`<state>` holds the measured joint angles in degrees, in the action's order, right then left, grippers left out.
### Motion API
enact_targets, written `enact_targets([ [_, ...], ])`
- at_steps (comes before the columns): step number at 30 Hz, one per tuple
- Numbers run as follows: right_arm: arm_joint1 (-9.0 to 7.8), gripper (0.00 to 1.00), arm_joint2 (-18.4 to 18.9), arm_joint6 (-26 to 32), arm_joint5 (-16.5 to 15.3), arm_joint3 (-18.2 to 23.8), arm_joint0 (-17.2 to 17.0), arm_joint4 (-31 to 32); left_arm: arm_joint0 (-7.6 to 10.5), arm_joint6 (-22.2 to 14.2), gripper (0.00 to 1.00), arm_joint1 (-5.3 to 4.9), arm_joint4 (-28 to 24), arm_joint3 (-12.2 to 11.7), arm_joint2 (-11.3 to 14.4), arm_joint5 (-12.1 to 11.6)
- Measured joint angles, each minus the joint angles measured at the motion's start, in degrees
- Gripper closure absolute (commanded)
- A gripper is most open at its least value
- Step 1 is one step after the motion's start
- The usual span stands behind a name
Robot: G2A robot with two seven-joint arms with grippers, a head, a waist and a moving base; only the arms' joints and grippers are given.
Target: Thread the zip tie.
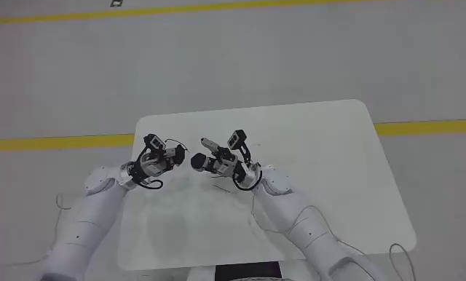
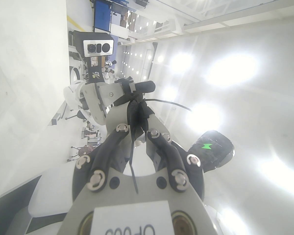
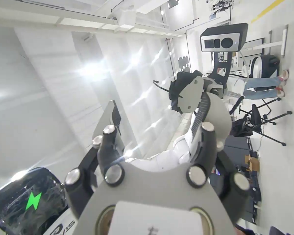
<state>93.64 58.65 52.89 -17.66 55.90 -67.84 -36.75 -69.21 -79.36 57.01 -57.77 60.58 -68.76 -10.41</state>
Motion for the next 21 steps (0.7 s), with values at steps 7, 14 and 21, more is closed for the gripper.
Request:
enact_targets([
  [7, 0.51, 0.64, -1.6, 0.3, -1.1, -3.0, 1.7, -1.2, 0.00, 0.0, 1.00, 0.00, 0.0, 0.0, 0.0, 0.0],
  [14, 0.90, 0.68, -2.8, 0.0, -1.7, -4.8, 2.8, -1.7, 0.00, 0.0, 1.00, 0.00, 0.0, 0.0, 0.0, 0.0],
  [21, 1.21, 0.77, -3.4, -0.6, -1.8, -5.8, 3.7, -2.0, 0.00, 0.0, 1.00, 0.00, 0.0, 0.0, 0.0, 0.0],
])
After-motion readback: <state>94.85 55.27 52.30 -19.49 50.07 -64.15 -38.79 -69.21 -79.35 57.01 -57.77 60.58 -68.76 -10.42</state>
